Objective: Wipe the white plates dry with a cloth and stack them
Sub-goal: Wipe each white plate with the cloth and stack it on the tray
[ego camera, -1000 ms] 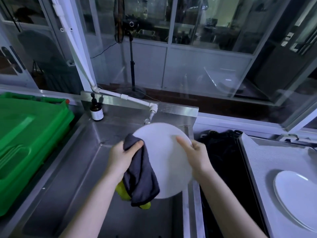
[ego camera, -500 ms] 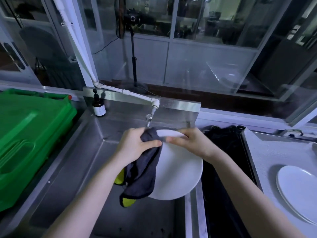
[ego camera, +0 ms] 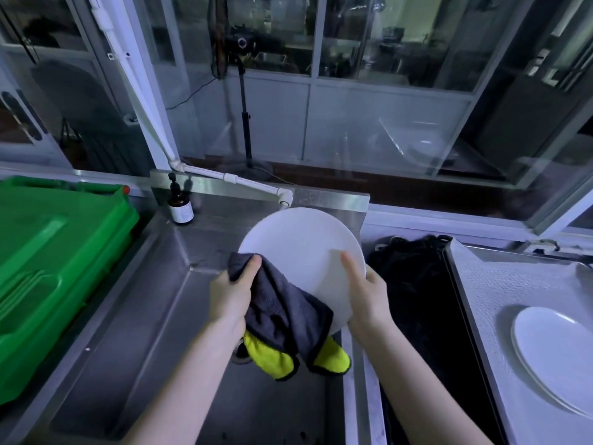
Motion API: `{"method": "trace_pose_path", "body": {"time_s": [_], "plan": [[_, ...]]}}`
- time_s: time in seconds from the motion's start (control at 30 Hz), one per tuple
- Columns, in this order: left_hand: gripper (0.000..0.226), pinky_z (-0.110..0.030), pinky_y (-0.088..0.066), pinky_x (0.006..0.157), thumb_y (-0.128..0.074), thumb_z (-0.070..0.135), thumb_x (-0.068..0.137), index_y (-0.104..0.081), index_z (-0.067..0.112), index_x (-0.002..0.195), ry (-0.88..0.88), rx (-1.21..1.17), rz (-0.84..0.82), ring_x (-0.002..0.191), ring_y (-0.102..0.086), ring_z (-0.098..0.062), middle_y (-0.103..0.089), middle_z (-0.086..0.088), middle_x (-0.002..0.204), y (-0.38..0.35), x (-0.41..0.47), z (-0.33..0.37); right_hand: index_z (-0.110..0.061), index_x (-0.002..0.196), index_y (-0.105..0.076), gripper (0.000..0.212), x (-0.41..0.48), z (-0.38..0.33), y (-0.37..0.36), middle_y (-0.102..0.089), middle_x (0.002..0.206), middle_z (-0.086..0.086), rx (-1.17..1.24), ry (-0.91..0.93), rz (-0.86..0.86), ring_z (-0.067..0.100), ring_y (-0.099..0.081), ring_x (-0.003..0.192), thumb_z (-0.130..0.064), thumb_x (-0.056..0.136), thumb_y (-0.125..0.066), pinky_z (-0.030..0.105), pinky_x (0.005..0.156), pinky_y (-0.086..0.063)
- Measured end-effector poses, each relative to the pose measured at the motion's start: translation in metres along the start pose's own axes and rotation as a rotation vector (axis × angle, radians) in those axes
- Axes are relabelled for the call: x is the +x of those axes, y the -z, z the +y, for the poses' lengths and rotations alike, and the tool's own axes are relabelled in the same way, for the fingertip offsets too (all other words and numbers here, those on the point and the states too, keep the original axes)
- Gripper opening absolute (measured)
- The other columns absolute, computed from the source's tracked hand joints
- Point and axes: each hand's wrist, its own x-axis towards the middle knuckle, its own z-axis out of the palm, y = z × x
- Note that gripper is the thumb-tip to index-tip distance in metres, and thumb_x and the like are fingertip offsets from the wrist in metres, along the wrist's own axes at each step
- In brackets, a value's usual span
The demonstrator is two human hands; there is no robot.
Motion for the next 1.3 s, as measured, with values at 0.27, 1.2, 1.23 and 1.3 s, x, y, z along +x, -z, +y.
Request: {"method": "trace_pose_path", "body": {"time_s": [0.27, 1.2, 1.23, 1.3], "plan": [[0.05, -0.028, -0.047, 0.066, -0.077, 0.06, 0.058, -0.067, 0.013, 0.074, -0.447, 0.466, -0.429, 0.07, -0.061, -0.011, -0.071, 0.003, 0.073, 0.007, 0.012, 0.053, -0.017, 0.087, -0.076, 0.036, 0.012, -0.069, 0.011, -0.077, 0.082, -0.005, -0.651, 0.313, -0.54, 0.012, -0.073, 0.076, -0.053, 0.079, -0.075, 0.027, 0.068, -0.055], [0.011, -0.015, -0.049, 0.063, -0.077, 0.025, 0.083, -0.071, 0.016, 0.083, -0.209, 0.21, -0.321, 0.075, -0.069, -0.004, -0.076, 0.005, 0.08, 0.018, 0.001, 0.021, -0.008, 0.082, -0.076, 0.038, 0.013, -0.055, 0.007, -0.074, 0.074, 0.004, -0.446, 0.172, -0.354, 0.018, -0.067, 0.066, -0.045, 0.08, -0.078, 0.027, 0.059, -0.052], [0.013, -0.016, -0.05, 0.065, -0.076, 0.028, 0.083, -0.071, 0.016, 0.086, -0.114, 0.117, -0.233, 0.078, -0.07, -0.006, -0.076, 0.005, 0.081, 0.015, -0.004, 0.011, -0.007, 0.083, -0.075, 0.036, 0.012, -0.047, 0.004, -0.073, 0.076, 0.007, -0.306, 0.107, -0.229, 0.021, -0.066, 0.069, -0.042, 0.082, -0.078, 0.031, 0.061, -0.051], [0.023, -0.025, -0.052, 0.067, -0.076, 0.037, 0.083, -0.07, 0.017, 0.091, 0.109, -0.047, -0.058, 0.08, -0.071, -0.013, -0.075, 0.002, 0.086, 0.007, -0.014, -0.007, -0.011, 0.079, -0.074, 0.028, 0.004, -0.021, -0.009, -0.07, 0.078, 0.005, -0.073, 0.001, 0.025, 0.02, -0.063, 0.071, -0.038, 0.086, -0.075, 0.032, 0.064, -0.05]]}}
